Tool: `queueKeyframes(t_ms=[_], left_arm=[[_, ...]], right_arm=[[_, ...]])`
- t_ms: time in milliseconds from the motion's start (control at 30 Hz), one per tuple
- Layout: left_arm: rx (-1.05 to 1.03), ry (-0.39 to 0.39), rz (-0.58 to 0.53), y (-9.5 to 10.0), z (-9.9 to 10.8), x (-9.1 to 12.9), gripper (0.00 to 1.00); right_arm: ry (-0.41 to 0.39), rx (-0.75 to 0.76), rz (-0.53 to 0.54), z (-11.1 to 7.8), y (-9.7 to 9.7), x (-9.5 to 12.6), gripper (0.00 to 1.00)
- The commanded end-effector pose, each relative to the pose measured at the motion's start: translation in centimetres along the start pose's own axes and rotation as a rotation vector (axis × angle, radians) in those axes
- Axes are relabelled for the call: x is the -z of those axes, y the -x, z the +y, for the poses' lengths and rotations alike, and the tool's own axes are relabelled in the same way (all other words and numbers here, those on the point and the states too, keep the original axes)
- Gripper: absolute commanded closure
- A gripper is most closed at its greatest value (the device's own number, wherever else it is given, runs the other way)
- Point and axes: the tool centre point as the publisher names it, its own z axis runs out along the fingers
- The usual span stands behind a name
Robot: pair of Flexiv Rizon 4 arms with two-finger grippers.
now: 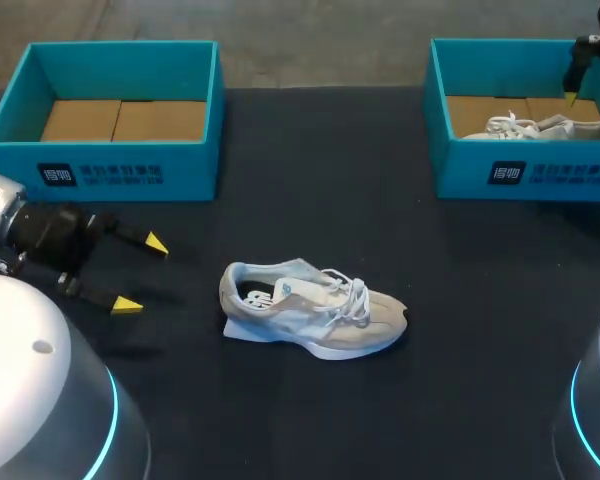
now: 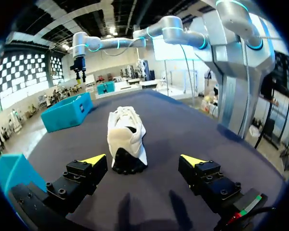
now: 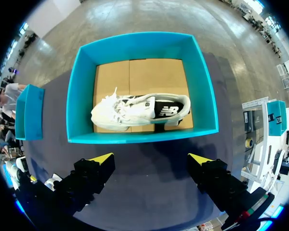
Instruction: Take the shoe out of the shoebox, open the shoe tongue, remove and reinsert the insole, then place the shoe into the shoebox
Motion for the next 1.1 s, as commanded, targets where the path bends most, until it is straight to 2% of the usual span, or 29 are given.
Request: queueKeyframes(t_ms=[33, 233, 267, 467, 1100], left_arm=[[0.036, -0.102, 0.008, 0.8, 2.1, 0.3, 0.0], [0.071, -0.124, -0.05, 0.5, 3.8, 1.2, 0.0], [0.076, -0.094, -0.08, 0.5, 4.3, 1.3, 0.0], [0.119, -0.123, -0.118, 0.4, 5.4, 1.2, 0.0], [0.171, -0.123, -0.149, 0.8, 6.3, 0.9, 0.0]], right_arm=[[0.0, 0.0, -0.001, 0.0, 0.0, 0.0, 0.0], [0.0, 0.0, -0.001, 0.0, 0.0, 0.0, 0.0], [0.0, 0.0, -0.001, 0.0, 0.0, 0.0, 0.0], [0.0, 0.0, -0.001, 0.0, 0.0, 0.0, 0.0], [0.0, 0.0, -0.001, 0.0, 0.0, 0.0, 0.0]])
